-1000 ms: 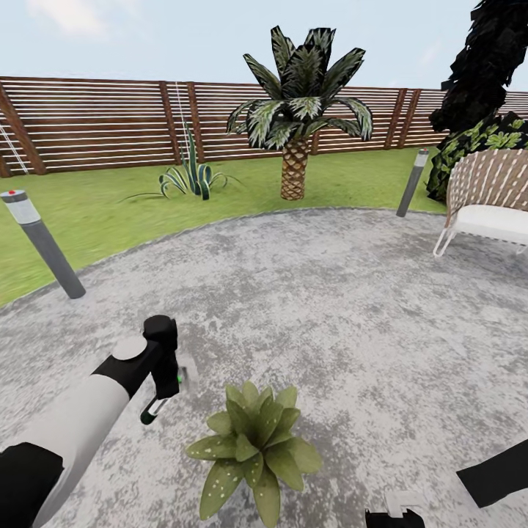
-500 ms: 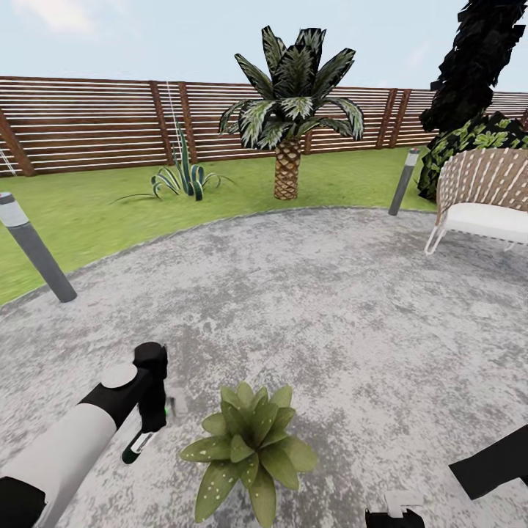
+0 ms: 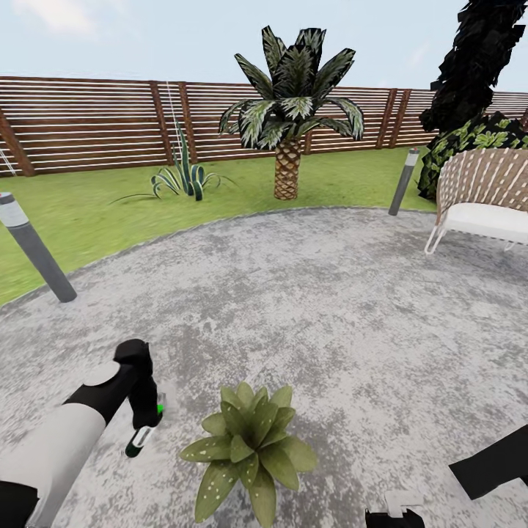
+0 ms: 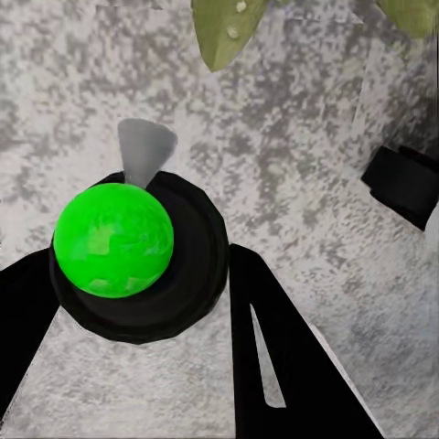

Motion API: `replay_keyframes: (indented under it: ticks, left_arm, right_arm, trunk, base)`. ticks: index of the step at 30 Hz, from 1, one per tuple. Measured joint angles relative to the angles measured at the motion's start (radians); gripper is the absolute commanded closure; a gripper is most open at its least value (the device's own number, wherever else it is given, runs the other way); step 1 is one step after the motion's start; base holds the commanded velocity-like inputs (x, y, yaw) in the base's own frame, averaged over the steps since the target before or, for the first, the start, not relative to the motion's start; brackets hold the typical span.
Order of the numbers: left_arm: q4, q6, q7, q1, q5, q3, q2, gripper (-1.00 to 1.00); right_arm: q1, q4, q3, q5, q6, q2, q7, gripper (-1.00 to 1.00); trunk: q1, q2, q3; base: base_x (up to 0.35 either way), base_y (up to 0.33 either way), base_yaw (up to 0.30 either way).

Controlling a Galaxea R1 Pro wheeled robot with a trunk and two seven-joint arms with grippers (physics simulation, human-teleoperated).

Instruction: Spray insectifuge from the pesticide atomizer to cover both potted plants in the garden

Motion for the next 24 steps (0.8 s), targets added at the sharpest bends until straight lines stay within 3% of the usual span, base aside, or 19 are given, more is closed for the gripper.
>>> replay_keyframes:
  ticks: [3, 4, 6, 10, 13, 16, 19, 24]
  left_arm:
    - [-0.005, -0.004, 0.006, 0.000, 0.000, 0.003, -0.033, 1.00]
    - [-0.004, -0.005, 0.017, 0.000, -0.001, 0.001, -0.055, 1.00]
    - [-0.001, -0.005, 0.043, 0.000, 0.000, -0.001, -0.069, 1.00]
    - [0.001, -0.008, 0.056, 0.000, -0.011, -0.008, -0.073, 1.00]
    - [0.000, -0.008, 0.056, 0.000, -0.015, -0.040, -0.073, 1.00]
    - [0.005, -0.009, 0.063, 0.012, -0.016, -0.052, -0.061, 1.00]
    - [0.010, -0.011, 0.125, 0.056, -0.018, -0.055, -0.058, 1.00]
    - [-0.006, -0.003, 0.129, 0.061, -0.004, -0.049, -0.082, 1.00]
  right_arm:
    - [0.000, 0.000, 0.000, 0.000, 0.000, 0.000, 0.000, -1.00]
    - [0.000, 0.000, 0.000, 0.000, 0.000, 0.000, 0.000, -1.00]
    - [0.000, 0.000, -0.001, 0.000, 0.000, 0.000, 0.000, -1.00]
    - [0.000, 0.000, -0.001, 0.000, 0.000, 0.000, 0.000, -1.00]
    - [0.000, 0.000, -0.001, 0.000, 0.000, 0.000, 0.000, -1.00]
    - [0.000, 0.000, -0.001, 0.000, 0.000, 0.000, 0.000, -1.00]
    - [0.000, 0.000, -0.001, 0.000, 0.000, 0.000, 0.000, -1.00]
    - [0.000, 0.000, 0.000, 0.000, 0.000, 0.000, 0.000, -1.00]
  trunk:
    - [0.000, 0.000, 0.000]
    - [0.000, 0.000, 0.000]
    - [0.000, 0.000, 0.000]
    - [0.000, 0.000, 0.000]
    - [0.000, 0.000, 0.000]
    - [0.000, 0.000, 0.000]
    - [0.000, 0.000, 0.000]
    - [0.000, 0.000, 0.000]
  base:
    - [0.000, 0.000, 0.000]
    - [0.000, 0.000, 0.000]
    - [0.000, 0.000, 0.000]
    - [0.000, 0.000, 0.000]
    - [0.000, 0.000, 0.000]
    - [0.000, 0.000, 0.000]
    - [0.000, 0.000, 0.000]
    - [0.000, 0.000, 0.000]
